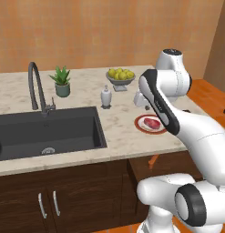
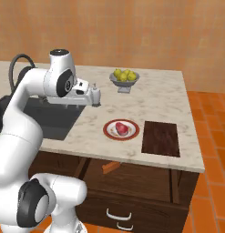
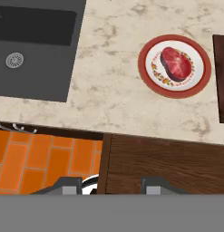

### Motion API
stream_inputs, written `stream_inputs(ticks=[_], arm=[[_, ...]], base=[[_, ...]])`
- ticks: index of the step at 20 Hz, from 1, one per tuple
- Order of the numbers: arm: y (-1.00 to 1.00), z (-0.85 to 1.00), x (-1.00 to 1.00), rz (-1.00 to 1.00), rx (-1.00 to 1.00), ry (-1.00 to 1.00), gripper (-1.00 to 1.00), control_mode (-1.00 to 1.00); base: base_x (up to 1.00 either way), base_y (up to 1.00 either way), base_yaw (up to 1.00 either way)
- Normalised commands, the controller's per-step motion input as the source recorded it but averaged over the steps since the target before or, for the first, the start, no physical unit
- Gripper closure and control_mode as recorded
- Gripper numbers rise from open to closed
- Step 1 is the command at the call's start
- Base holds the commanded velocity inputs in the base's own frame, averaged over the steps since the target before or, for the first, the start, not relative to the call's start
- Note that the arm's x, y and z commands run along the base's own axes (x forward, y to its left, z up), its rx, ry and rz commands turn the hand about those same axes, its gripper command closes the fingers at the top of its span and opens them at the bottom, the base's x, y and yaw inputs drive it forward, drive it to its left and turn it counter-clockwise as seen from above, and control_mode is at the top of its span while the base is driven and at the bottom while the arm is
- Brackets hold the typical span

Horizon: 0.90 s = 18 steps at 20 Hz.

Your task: Pick up the knife from the drawer and place it on the cutting board. Then place the meat from the plate to the cutting board.

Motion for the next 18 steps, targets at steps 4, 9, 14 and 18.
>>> stream_inputs(ticks=[4, 9, 14, 18], arm=[[0.0, -0.06, -0.04, 0.0, 0.0, 0.01, -1.0, -1.0], [0.0, -0.22, -0.21, -0.01, -0.02, 0.13, -1.0, -1.0], [0.0, 0.0, 0.0, 0.0, 0.0, 0.0, -1.0, 1.0], [0.0, 0.0, 0.0, 0.0, 0.0, 0.0, -1.0, 1.0]], base=[[0.0, 0.0, 0.0], [0.0, 0.0, 0.0], [-0.51, -0.46, 0.12], [-0.52, -0.99, 0.32]])
